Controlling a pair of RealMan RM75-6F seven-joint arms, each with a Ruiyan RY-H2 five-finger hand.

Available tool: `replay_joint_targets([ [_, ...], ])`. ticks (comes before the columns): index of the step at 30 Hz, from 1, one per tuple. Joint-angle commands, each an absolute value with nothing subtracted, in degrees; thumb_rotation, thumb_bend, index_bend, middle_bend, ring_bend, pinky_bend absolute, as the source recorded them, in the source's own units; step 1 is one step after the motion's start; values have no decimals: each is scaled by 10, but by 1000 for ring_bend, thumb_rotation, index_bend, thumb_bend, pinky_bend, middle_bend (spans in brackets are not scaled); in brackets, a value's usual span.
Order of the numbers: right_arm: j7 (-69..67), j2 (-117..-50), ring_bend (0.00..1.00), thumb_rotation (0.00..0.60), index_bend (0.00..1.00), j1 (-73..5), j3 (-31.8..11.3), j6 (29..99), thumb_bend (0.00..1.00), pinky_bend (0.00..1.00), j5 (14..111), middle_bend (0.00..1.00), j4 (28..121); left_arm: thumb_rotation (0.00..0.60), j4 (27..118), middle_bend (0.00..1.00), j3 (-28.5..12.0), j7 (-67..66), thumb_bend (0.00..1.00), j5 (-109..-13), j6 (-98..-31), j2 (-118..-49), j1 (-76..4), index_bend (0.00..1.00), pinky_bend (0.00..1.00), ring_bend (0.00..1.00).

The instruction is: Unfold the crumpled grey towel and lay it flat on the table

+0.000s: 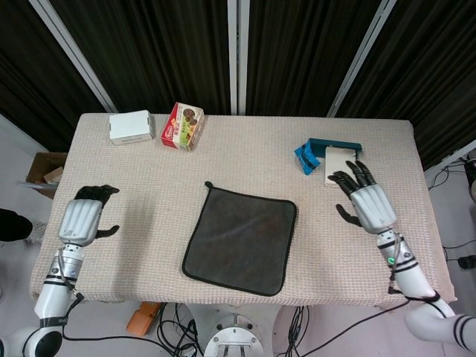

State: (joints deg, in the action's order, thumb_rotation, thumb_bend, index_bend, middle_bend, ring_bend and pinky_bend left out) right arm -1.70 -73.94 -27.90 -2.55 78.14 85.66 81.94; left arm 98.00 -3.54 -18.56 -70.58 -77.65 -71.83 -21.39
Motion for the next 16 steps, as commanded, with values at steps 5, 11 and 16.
replay_joint_targets([
  [5, -79, -631, 0, 600, 175, -160, 12, 866, 270, 0, 848, 124, 897, 600, 943, 221, 6, -125, 126, -772, -840, -670, -144, 248, 165, 189],
  [11, -127, -624, 0, 600, 153, -106, 31, 906, 270, 0, 865, 101, 884, 600, 974, 215, 46, -100, 126, -828, -912, -642, -77, 232, 165, 187],
  [16, -151, -634, 0, 600, 153, -77, 37, 926, 272, 0, 879, 99, 873, 600, 967, 212, 63, -93, 125, -888, -973, -656, -36, 230, 165, 186],
])
